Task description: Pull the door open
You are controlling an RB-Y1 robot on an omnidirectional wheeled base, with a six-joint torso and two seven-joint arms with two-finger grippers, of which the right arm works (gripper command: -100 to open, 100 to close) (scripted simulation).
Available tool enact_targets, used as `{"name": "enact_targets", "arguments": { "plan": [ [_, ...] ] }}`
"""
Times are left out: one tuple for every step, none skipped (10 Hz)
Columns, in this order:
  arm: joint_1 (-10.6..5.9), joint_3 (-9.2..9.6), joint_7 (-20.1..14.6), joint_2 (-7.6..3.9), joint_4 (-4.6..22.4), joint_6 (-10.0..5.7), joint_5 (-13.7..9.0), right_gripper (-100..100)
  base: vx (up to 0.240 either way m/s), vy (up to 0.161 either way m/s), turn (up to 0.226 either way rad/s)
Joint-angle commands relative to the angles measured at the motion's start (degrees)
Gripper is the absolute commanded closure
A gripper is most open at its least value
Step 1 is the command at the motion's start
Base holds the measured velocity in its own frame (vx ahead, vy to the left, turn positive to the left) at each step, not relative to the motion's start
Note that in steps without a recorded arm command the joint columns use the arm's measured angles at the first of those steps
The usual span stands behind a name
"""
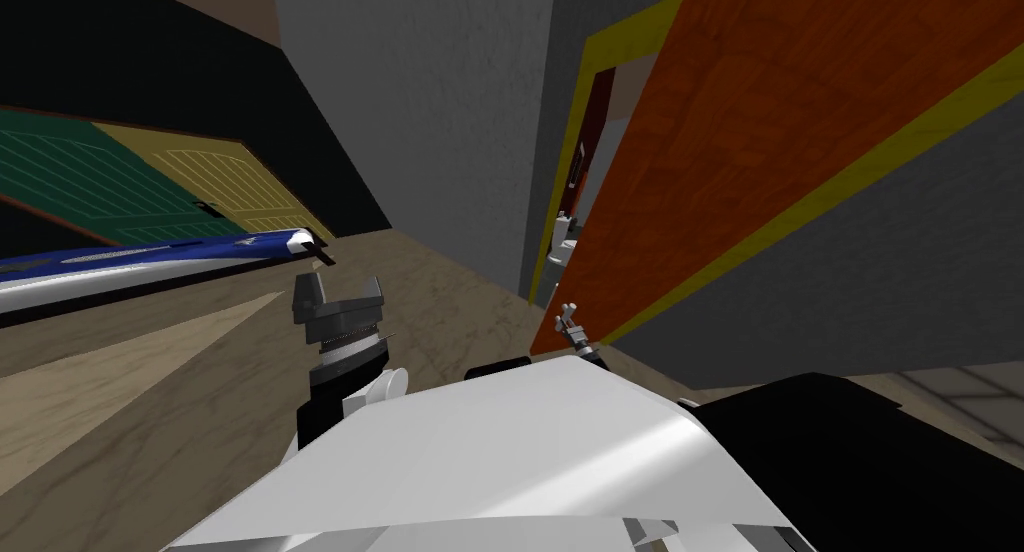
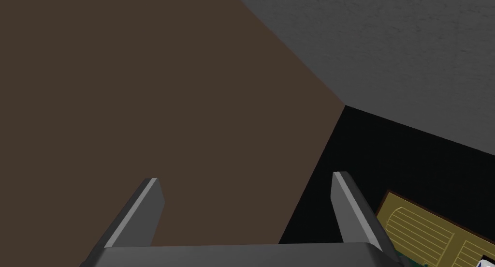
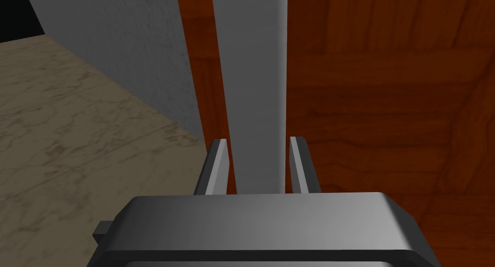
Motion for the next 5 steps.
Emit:
{"name": "enact_targets", "arguments": {
  "plan": [
    [0.11, 0.62, -0.62, -0.21, 0.64, -1.06, 0.23, 100, -0.212, -0.041, 0.173],
    [0.20, 0.98, -0.98, -0.41, 0.99, -1.65, 0.34, 100, -0.222, -0.065, 0.145],
    [0.29, 1.37, -1.37, -0.64, 1.35, -2.29, 0.46, 100, -0.209, -0.078, 0.167],
    [0.39, 1.77, -1.76, -0.86, 1.73, -2.94, 0.58, 100, -0.214, -0.087, 0.160],
    [0.48, 2.15, -2.15, -1.08, 2.09, -3.56, 0.70, 100, -0.194, -0.053, 0.163]
  ]
}}
